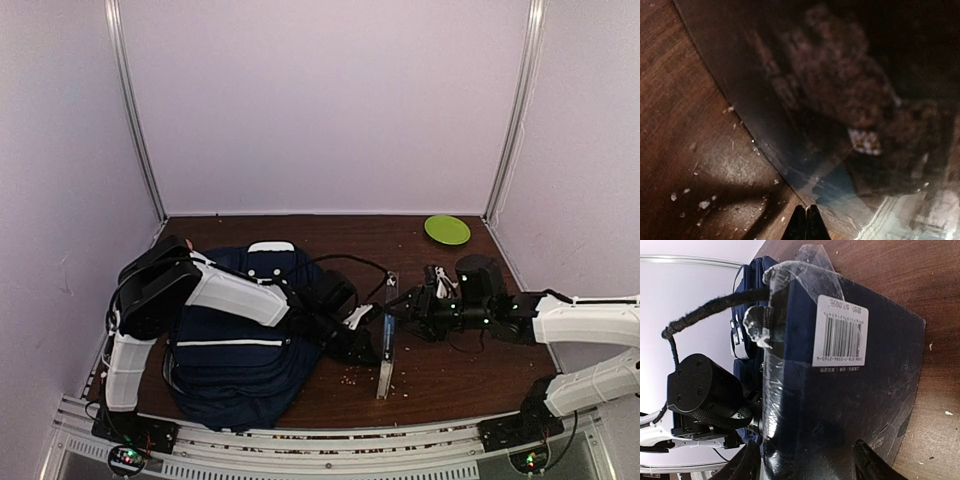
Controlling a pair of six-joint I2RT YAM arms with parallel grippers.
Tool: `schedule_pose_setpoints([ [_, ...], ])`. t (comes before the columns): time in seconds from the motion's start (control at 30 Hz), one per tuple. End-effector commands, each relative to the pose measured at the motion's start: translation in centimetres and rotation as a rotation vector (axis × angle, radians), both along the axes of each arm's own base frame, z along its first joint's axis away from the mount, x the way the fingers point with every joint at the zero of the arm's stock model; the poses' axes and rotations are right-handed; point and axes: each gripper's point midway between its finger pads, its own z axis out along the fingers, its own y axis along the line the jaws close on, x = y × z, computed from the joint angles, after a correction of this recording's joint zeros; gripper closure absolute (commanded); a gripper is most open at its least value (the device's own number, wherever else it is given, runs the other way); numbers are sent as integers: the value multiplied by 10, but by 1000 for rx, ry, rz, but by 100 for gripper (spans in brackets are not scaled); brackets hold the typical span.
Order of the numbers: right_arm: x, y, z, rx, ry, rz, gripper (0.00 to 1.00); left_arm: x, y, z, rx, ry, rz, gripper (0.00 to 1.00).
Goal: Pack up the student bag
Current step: Pick up the book from the center of the board.
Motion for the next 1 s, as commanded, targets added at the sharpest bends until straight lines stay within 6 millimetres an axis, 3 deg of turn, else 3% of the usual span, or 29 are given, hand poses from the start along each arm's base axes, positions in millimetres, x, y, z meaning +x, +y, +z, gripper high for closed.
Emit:
schedule_pose_setpoints([
  [0.0, -2, -1, -2, -83, -10, 21, 38, 0, -2, 2, -26, -7, -11, 92],
  [0.33, -15, -9, -7, -391, 38, 109, 36, 6, -8, 18, -46, -30, -4, 92],
  [0.67, -35, -8, -31, -536, 122, 182, 46, 10, -14, 30, -73, -41, -1, 92],
  [0.77, -40, -10, -36, -570, 139, 193, 56, 10, -15, 31, -76, -44, -1, 92],
  [0.97, -40, -23, -30, -609, 120, 153, 87, 12, -14, 38, -78, -57, 5, 91],
])
